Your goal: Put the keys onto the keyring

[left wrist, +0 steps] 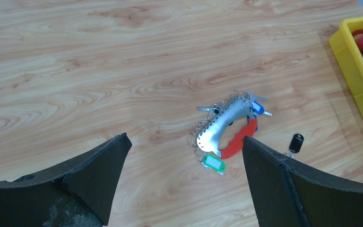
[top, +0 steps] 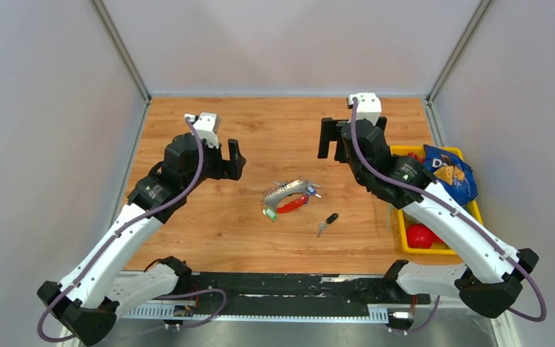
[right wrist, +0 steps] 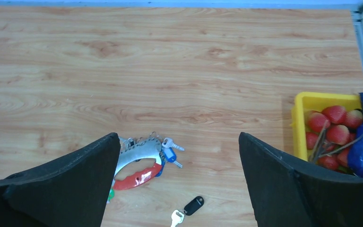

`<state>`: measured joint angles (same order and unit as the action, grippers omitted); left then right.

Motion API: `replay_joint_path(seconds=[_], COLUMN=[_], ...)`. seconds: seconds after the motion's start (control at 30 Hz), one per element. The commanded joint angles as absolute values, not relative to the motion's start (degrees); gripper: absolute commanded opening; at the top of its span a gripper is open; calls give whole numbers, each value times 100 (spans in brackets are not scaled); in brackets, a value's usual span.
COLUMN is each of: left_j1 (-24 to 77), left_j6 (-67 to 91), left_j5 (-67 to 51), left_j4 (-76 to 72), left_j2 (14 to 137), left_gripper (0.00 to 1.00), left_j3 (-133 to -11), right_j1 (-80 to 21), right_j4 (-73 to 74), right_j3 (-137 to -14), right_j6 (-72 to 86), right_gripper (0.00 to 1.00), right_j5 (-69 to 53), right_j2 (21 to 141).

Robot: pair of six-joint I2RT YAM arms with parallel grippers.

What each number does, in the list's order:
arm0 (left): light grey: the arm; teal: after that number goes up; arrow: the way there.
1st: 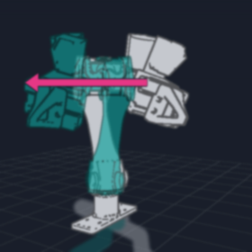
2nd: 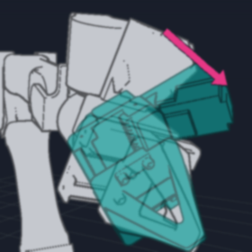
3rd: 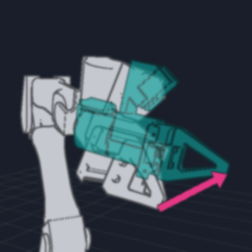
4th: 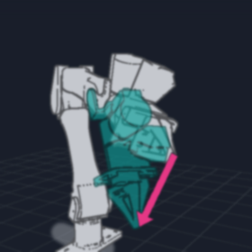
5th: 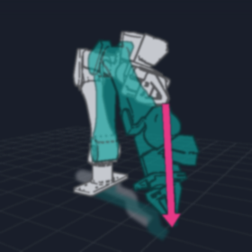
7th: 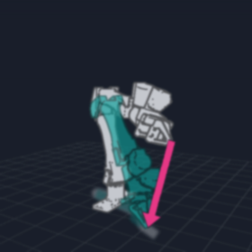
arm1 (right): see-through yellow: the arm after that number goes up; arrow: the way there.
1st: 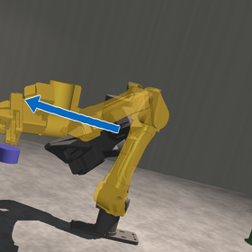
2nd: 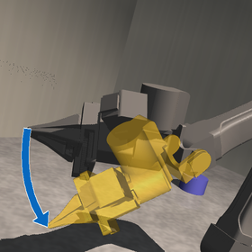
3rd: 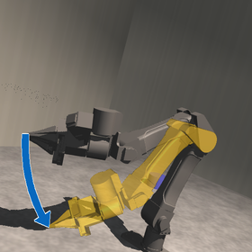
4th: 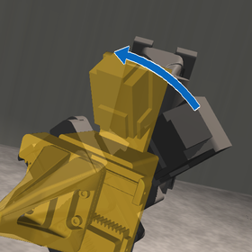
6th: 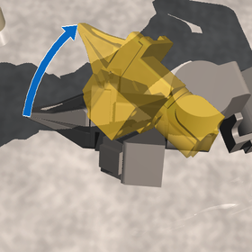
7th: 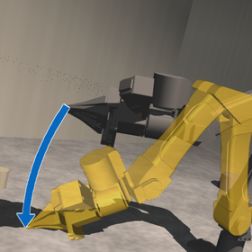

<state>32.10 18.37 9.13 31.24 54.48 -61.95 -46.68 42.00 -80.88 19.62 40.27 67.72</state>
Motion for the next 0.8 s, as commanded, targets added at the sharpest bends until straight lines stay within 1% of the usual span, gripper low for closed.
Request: replay_joint_path(seconds=[0.0, 0.07, 0.17, 0.27, 0.43, 0.53, 0.67, 0.7, 0.77], left_j1=[3191, 3195, 3192, 3196, 3194, 3195, 3192, 3191, 3192], left_j6=[1985, 2138, 2396, 2606, 2954, 3221, 3374, 3377, 3406], left_j5=[567, 548, 483, 310, 142, 78, 37, -44, -201], left_j4=[2949, 3035, 3263, 3321, 2982, 2651, 2223, 2166, 1976], left_j2=[5475, 5512, 5648, 5737, 5968, 6235, 6617, 6683, 6891], left_gripper=[100, 100, 100, 100, 99, 96, 84, 77, 70], left_j3=[-6108, -6103, -6119, -5975, -5245, -4917, -4578, -4561, -4494], right_j1=[-4674, -4670, -4669, -4672, -4679, -4676, -4678, -4682, -4679], right_j4=[4035, 3995, 4003, 4008, 3889, 3798, 3667, 3652, 3635], right_j3=[-8028, -7885, -7631, -7369, -7056, -6950, -6803, -6783, -6727], right_j6=[1716, 1686, 1735, 1692, 1788, 1823, 1837, 1845, 1855], right_gripper=[100, 100, 100, 100, 99, 99, 99, 99, 99], right_j5=[2755, 2350, 2366, 2105, 1712, 1576, 1462, 1440, 1378], right_j2=[6661, 6523, 6452, 6469, 6521, 6472, 6353, 6335, 6306])
